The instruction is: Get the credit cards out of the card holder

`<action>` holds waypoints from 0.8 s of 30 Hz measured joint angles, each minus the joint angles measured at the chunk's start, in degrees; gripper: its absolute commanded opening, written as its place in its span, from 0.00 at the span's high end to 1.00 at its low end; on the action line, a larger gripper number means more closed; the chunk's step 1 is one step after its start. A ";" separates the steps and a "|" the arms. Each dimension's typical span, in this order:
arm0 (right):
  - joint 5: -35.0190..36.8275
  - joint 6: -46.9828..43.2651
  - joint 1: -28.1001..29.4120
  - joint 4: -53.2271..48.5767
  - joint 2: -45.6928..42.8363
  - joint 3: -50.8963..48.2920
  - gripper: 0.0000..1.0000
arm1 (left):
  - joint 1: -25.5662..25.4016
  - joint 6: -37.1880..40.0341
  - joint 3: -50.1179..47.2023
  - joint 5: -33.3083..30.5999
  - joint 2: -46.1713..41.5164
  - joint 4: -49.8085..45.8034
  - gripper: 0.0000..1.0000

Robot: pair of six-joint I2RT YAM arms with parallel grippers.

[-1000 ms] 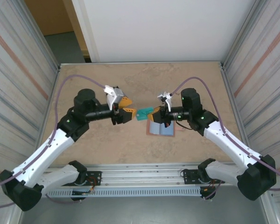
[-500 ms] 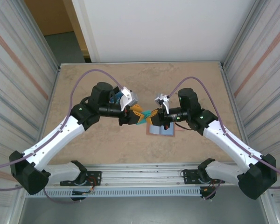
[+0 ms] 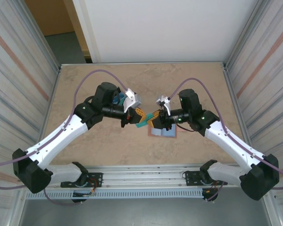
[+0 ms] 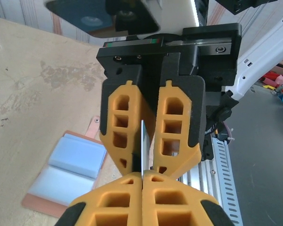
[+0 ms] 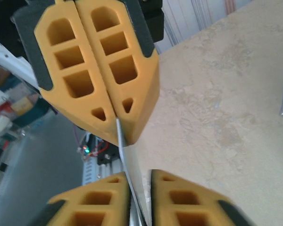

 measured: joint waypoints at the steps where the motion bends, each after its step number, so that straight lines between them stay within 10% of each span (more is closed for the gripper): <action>1: 0.15 0.11 0.02 -0.13 0.00 0.00 0.40 | 0.00 0.02 0.00 -0.74 0.00 0.02 1.00; 24: 21.55 6.32 -2.67 2.27 -2.91 -1.70 0.05 | 13.66 2.45 -5.31 -25.00 3.39 10.40 1.00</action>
